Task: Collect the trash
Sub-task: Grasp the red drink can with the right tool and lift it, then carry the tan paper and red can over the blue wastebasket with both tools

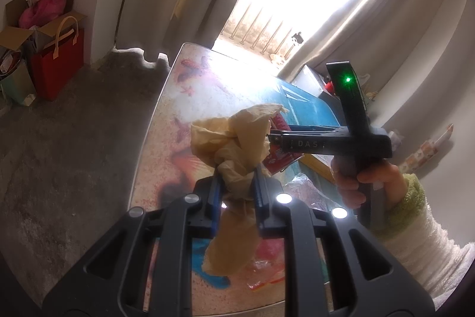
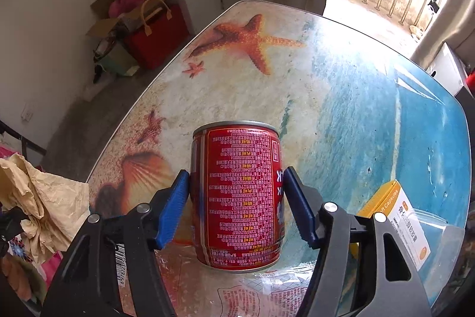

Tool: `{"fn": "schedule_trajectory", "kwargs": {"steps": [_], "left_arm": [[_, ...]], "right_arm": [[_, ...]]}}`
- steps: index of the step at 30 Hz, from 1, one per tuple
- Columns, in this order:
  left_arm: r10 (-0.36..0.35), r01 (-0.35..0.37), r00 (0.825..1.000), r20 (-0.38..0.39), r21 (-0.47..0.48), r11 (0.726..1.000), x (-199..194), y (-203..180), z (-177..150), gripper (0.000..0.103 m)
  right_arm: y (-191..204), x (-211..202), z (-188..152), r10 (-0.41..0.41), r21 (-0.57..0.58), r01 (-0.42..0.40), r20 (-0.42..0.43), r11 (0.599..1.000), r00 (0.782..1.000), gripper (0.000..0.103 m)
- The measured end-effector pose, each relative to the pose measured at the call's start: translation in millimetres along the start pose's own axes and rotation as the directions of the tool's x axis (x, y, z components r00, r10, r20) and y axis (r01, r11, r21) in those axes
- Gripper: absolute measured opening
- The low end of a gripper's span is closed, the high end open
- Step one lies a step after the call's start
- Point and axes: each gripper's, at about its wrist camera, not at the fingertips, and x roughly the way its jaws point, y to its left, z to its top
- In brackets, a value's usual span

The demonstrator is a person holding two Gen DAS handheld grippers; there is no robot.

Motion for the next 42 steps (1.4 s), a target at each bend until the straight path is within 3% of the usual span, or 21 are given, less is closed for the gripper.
{"fn": "schedule_trajectory", "kwargs": {"steps": [5, 11, 23, 27, 32, 35, 42], "left_arm": [[-0.004, 0.004, 1.0, 0.012, 0.012, 1.0, -2.8, -6.0, -0.7, 0.016], [-0.027, 0.027, 1.0, 0.005, 0.044, 0.999, -2.8, -19.0, -3.5, 0.016], [-0.123, 0.121, 0.992, -0.005, 0.18, 0.976, 5.3, -88.2, -3.3, 0.016], [-0.153, 0.155, 0.988, -0.028, 0.226, 0.962, 12.4, -115.0, -9.0, 0.016], [-0.205, 0.212, 0.977, -0.054, 0.292, 0.933, 20.5, -156.8, -13.2, 0.016], [-0.245, 0.255, 0.967, -0.073, 0.34, 0.905, 24.3, -186.4, -18.2, 0.016], [-0.34, 0.384, 0.924, -0.178, 0.42, 0.822, 40.2, -258.3, -44.8, 0.016]], "right_arm": [[-13.3, -41.2, -9.1, 0.014, 0.07, -0.021, 0.094, 0.997, 0.995, 0.063], [-39.2, -91.1, -50.8, 0.042, 0.184, -0.078, 0.191, 0.98, 0.981, 0.063], [-96.8, -161.0, -154.5, 0.043, 0.406, -0.187, 0.338, 0.895, 0.94, 0.063], [-114.7, -174.2, -195.1, 0.011, 0.479, -0.198, 0.366, 0.855, 0.931, 0.063], [-150.8, -207.5, -254.3, -0.087, 0.592, -0.193, 0.41, 0.782, 0.908, 0.063], [-173.3, -235.2, -299.2, -0.19, 0.667, -0.158, 0.418, 0.728, 0.888, 0.063], [-206.6, -285.8, -419.8, -0.426, 0.849, -0.073, 0.334, 0.523, 0.841, 0.063]]}}
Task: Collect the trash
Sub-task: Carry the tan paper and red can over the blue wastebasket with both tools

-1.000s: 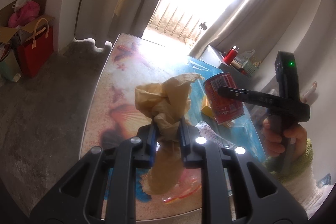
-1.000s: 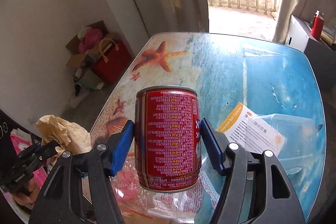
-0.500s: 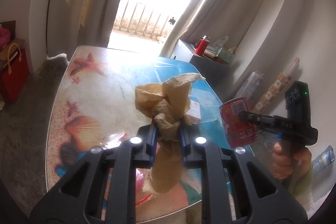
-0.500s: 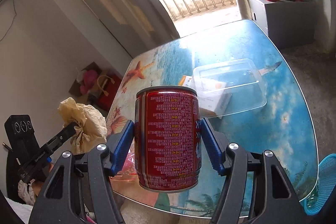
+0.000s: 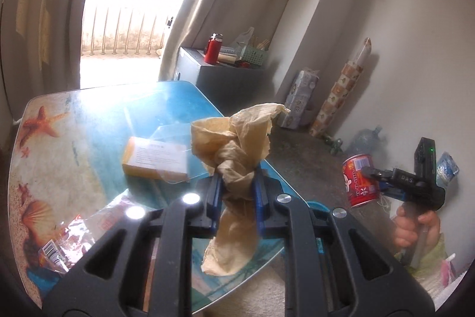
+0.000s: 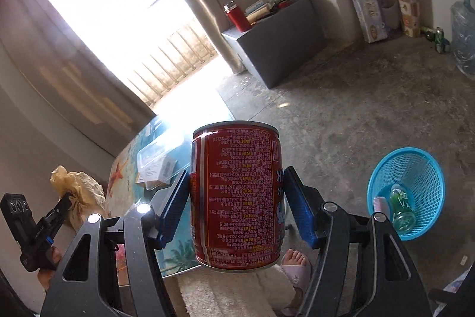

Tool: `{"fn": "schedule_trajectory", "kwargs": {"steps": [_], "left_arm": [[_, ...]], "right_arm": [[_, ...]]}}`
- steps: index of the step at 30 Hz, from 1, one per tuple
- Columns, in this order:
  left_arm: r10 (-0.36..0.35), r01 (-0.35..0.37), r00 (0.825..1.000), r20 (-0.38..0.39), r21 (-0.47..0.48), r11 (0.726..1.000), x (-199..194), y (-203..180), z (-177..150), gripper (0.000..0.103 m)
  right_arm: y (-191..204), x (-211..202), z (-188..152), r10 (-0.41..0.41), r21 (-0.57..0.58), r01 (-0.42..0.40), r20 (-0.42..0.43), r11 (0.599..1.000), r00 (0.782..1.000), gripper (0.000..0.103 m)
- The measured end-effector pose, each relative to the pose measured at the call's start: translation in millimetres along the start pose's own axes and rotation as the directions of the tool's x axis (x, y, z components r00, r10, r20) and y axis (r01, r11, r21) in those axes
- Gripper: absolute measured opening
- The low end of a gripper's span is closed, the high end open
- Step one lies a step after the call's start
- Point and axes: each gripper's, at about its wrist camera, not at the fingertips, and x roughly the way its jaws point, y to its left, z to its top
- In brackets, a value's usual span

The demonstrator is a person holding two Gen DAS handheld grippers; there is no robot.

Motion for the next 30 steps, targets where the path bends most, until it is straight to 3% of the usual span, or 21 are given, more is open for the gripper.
{"fn": "schedule_trajectory", "kwargs": {"steps": [7, 13, 20, 24, 28, 30], "left_arm": [[-0.141, 0.156, 0.984, -0.111, 0.138, 0.978, 56.8, -87.5, -2.1, 0.016], [-0.223, 0.273, 0.942, -0.25, 0.187, 0.944, 116.9, -159.9, -33.9, 0.016], [-0.253, 0.346, 0.867, -0.43, 0.154, 0.925, 203.2, -220.0, -87.0, 0.016], [-0.233, 0.333, 0.809, -0.54, 0.095, 0.938, 269.3, -235.0, -122.8, 0.016], [-0.172, 0.288, 0.769, -0.616, 0.093, 0.953, 334.2, -246.7, -163.0, 0.016], [-0.149, 0.273, 0.739, -0.657, 0.09, 0.958, 366.3, -250.3, -181.8, 0.016]], "right_arm": [[-99.8, -48.4, -17.0, -0.138, 0.172, 0.122, 0.082, 0.977, 0.987, 0.063], [-162.6, -47.9, -41.9, -0.185, 0.271, 0.168, 0.036, 0.948, 0.982, 0.063], [-222.9, -20.1, -62.1, -0.207, 0.336, 0.216, -0.064, 0.917, 0.976, 0.063], [-245.6, 2.2, -67.3, -0.205, 0.353, 0.231, -0.11, 0.907, 0.973, 0.063], [-267.0, 34.4, -63.0, -0.228, 0.357, 0.273, -0.166, 0.893, 0.96, 0.063], [-279.4, 52.4, -59.3, -0.236, 0.357, 0.292, -0.193, 0.887, 0.952, 0.063]]}}
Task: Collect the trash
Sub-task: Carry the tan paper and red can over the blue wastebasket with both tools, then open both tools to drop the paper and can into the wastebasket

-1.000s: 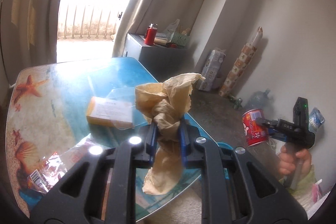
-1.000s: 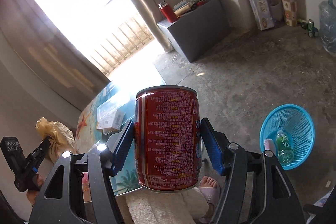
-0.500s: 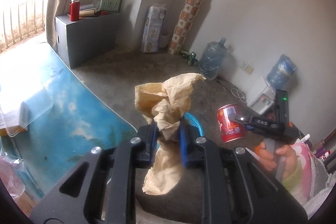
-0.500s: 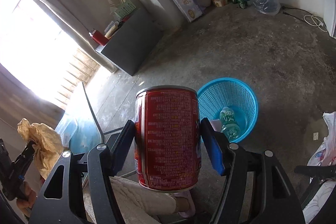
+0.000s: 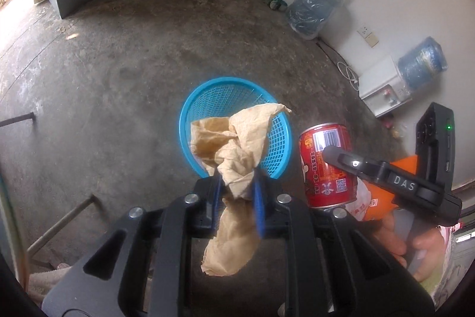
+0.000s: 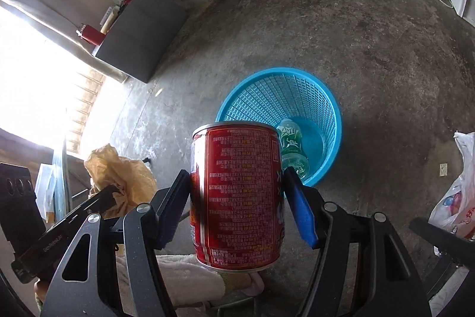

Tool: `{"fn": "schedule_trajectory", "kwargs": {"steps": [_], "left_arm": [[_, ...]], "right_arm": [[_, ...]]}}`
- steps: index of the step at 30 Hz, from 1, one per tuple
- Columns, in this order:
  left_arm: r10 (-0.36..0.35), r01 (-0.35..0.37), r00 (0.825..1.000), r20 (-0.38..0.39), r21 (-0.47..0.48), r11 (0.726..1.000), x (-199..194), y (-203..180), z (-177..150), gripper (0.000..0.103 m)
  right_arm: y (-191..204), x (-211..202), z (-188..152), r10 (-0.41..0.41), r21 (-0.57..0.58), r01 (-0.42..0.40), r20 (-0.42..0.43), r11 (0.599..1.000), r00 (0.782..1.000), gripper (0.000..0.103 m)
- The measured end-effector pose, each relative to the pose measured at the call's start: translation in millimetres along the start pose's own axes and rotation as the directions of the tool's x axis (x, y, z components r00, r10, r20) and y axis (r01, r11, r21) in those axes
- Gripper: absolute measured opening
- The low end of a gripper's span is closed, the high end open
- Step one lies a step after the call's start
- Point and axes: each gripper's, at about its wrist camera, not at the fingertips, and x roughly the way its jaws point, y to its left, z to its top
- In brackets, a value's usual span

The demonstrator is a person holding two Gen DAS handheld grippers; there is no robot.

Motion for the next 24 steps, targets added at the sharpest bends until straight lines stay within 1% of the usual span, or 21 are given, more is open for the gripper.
{"fn": "schedule_trajectory", "kwargs": {"steps": [4, 7, 11, 14, 17, 20, 22, 23, 24], "left_arm": [[0.003, -0.004, 0.997, -0.071, -0.012, 1.0, 58.2, 7.9, 9.4, 0.016], [0.021, -0.022, 0.994, -0.111, -0.009, 1.0, 101.0, 12.9, 13.8, 0.017], [0.041, -0.047, 0.986, -0.162, -0.033, 0.998, 154.4, 24.3, 23.5, 0.017], [0.016, -0.028, 0.984, -0.179, -0.067, 0.997, 179.1, 31.5, 28.5, 0.017], [-0.014, -0.004, 0.985, -0.172, -0.104, 0.995, 195.5, 37.0, 35.0, 0.017], [0.002, -0.024, 0.98, -0.201, -0.106, 0.994, 212.1, 40.6, 37.2, 0.022], [0.022, -0.046, 0.977, -0.213, -0.112, 0.993, 216.0, 42.0, 36.1, 0.032], [0.02, -0.047, 0.977, -0.21, -0.123, 0.991, 215.9, 43.6, 36.0, 0.04], [0.01, -0.037, 0.98, -0.2, -0.133, 0.99, 214.1, 44.9, 36.7, 0.044]], "right_arm": [[-7.1, 40.9, 20.5, -0.064, -0.016, 0.064, -0.045, 0.998, 0.997, 0.063], [-8.7, 72.5, 34.8, -0.125, -0.052, 0.121, -0.083, 0.991, 0.989, 0.063], [-10.7, 110.7, 51.4, -0.197, -0.111, 0.184, -0.119, 0.977, 0.973, 0.063], [-12.9, 134.2, 60.3, -0.236, -0.145, 0.216, -0.141, 0.966, 0.961, 0.063], [-14.0, 151.1, 65.5, -0.276, -0.172, 0.25, -0.154, 0.953, 0.949, 0.063], [-19.2, 163.2, 72.3, -0.301, -0.179, 0.272, -0.158, 0.945, 0.94, 0.063], [-21.1, 171.4, 75.7, -0.318, -0.196, 0.286, -0.159, 0.938, 0.935, 0.063], [-21.6, 175.2, 76.6, -0.332, -0.205, 0.298, -0.159, 0.933, 0.93, 0.063], [-21.9, 179.4, 77.2, -0.348, -0.217, 0.311, -0.161, 0.925, 0.923, 0.063]]}}
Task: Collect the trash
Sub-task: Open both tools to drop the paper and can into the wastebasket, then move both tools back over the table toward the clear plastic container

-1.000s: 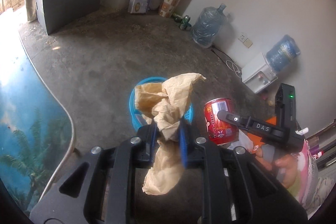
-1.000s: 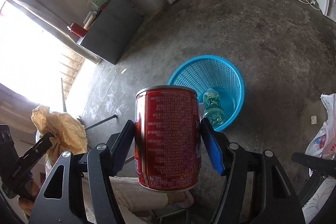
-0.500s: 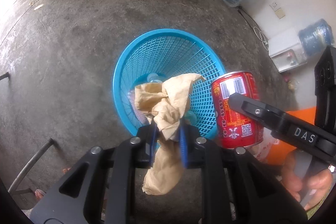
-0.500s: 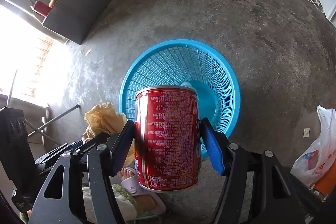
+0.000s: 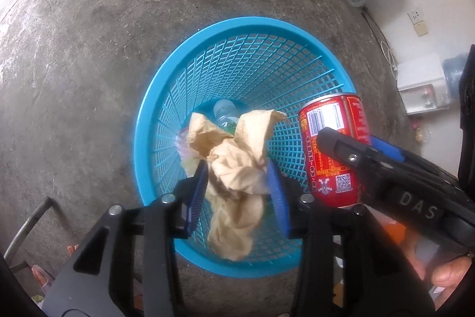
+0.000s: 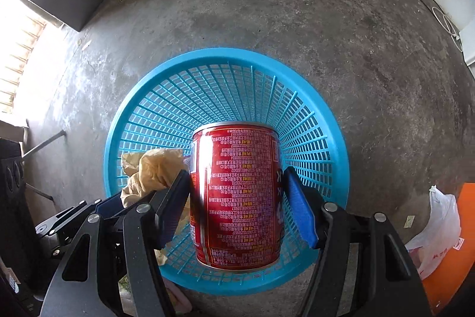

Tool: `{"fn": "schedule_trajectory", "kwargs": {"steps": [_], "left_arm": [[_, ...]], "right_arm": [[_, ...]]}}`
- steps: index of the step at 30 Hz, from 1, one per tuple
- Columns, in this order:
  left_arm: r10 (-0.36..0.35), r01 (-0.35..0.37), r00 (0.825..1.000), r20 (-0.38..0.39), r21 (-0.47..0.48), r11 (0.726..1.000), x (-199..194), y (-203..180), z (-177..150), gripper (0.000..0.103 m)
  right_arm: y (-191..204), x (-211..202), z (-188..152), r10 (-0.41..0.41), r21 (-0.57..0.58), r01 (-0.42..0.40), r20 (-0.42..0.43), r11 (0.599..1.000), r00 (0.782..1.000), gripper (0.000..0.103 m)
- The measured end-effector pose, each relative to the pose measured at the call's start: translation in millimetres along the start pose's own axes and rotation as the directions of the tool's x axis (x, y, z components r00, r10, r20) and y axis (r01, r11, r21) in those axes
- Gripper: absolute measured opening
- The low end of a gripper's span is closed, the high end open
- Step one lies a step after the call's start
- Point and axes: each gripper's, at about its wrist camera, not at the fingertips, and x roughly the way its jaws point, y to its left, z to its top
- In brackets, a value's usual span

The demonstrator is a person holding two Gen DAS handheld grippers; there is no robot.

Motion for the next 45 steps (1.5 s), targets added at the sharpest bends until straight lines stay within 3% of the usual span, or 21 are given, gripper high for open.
{"fn": "schedule_trajectory", "kwargs": {"steps": [4, 9, 17, 24, 30, 35, 40, 45], "left_arm": [[-0.02, 0.019, 0.999, 0.03, 0.016, 1.0, -11.9, 0.9, -2.9, 0.055], [-0.055, 0.059, 0.994, 0.091, -0.038, 0.998, -41.5, 8.5, -10.0, 0.06], [-0.092, 0.089, 0.976, 0.195, 0.024, 0.996, -120.2, -1.1, -34.8, 0.061], [-0.129, 0.099, 0.945, 0.3, 0.113, 0.989, -217.8, -7.8, -88.8, 0.066], [-0.146, 0.083, 0.898, 0.414, 0.166, 0.983, -305.1, -1.4, -150.3, 0.071], [-0.118, 0.036, 0.866, 0.486, 0.175, 0.984, -366.2, 17.0, -207.3, 0.078], [-0.033, -0.016, 0.828, 0.56, 0.081, 0.997, -413.6, 52.4, -254.6, 0.083], [0.071, -0.03, 0.777, 0.625, -0.076, 0.997, -446.3, 95.8, -288.1, 0.084]], "right_arm": [[0.5, 9.9, 4.1, -0.033, -0.01, 0.033, -0.022, 0.999, 0.999, 0.063], [-2.2, -10.6, -0.6, -0.014, 0.004, 0.014, 0.052, 1.0, 0.999, 0.064], [-23.0, -83.2, -31.7, 0.049, 0.075, -0.064, 0.187, 0.995, 0.981, 0.064], [-38.1, -156.9, -88.6, 0.116, 0.097, -0.149, 0.285, 0.984, 0.951, 0.064], [-34.6, -205.0, -138.8, 0.152, 0.08, -0.189, 0.333, 0.979, 0.93, 0.069], [-2.1, -246.9, -167.2, 0.164, -0.004, -0.176, 0.39, 0.984, 0.906, 0.076], [62.7, -281.4, -187.1, 0.198, -0.148, -0.148, 0.427, 0.978, 0.882, 0.082], [151.8, -301.9, -210.2, 0.275, -0.352, -0.12, 0.431, 0.928, 0.86, 0.091]]}}
